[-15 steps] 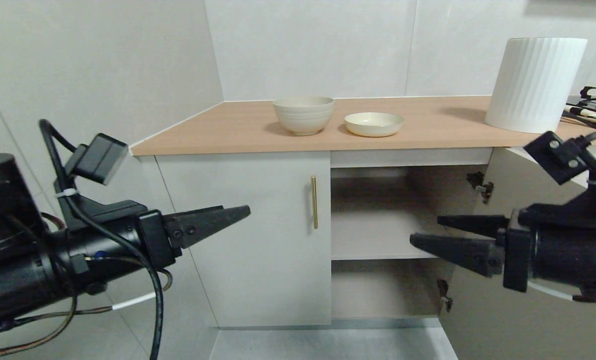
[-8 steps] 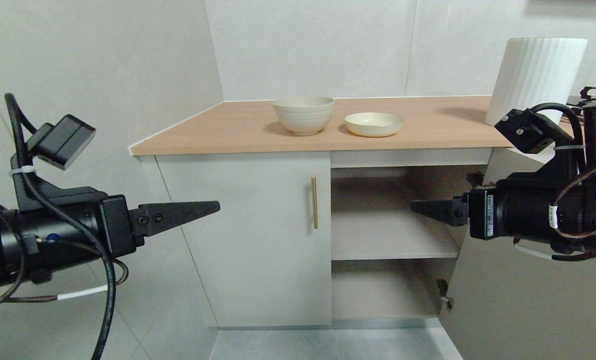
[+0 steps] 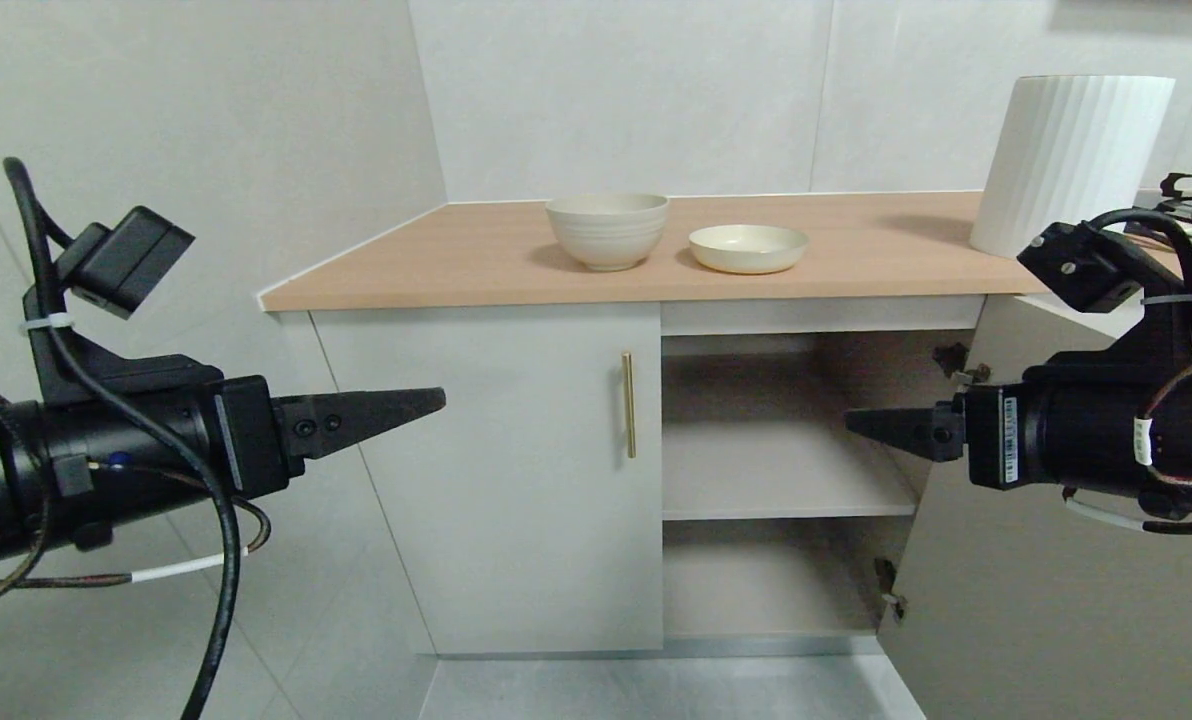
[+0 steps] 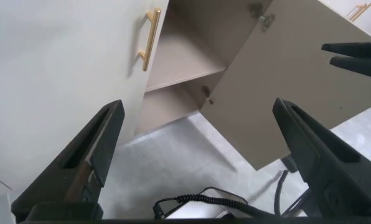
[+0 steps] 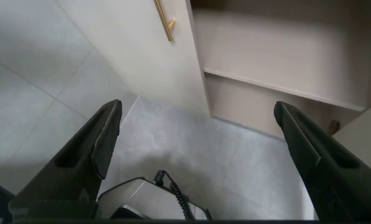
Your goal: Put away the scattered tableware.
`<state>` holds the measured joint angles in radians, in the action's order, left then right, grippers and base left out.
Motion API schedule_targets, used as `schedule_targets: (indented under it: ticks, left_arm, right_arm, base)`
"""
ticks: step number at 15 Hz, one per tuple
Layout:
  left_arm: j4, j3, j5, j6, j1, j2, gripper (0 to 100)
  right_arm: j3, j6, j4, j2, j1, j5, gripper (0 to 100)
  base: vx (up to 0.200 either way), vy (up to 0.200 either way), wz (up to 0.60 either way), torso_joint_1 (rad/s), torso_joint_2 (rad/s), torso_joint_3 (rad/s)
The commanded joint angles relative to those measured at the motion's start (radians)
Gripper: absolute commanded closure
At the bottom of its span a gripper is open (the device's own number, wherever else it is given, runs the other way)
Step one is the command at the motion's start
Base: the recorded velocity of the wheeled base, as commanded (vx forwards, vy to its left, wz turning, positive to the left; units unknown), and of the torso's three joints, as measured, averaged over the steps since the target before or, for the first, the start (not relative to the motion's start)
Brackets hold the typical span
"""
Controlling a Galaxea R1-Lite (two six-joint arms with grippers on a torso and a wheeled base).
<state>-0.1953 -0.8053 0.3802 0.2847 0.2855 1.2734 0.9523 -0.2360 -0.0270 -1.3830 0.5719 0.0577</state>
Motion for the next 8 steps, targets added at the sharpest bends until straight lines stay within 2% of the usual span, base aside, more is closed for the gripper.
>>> schedule_targets:
  ticks: [1,8]
  left_arm:
    - [-0.001,0.000,0.000,0.001,0.000,0.006,0]
    - [-0.001,-0.002,0.000,0.002,0.000,0.004,0]
  right_arm:
    - [-0.004,0.000,-0.001,0.005,-0.001,-0.001,0]
    - [-0.007,0.000,-0.001,0.012,-0.001,-0.006,0]
  base:
    - [0.200,0.000,0.00,-0.002,0.01,0.007]
    - [0.200,0.000,0.00,0.006,0.00,0.002]
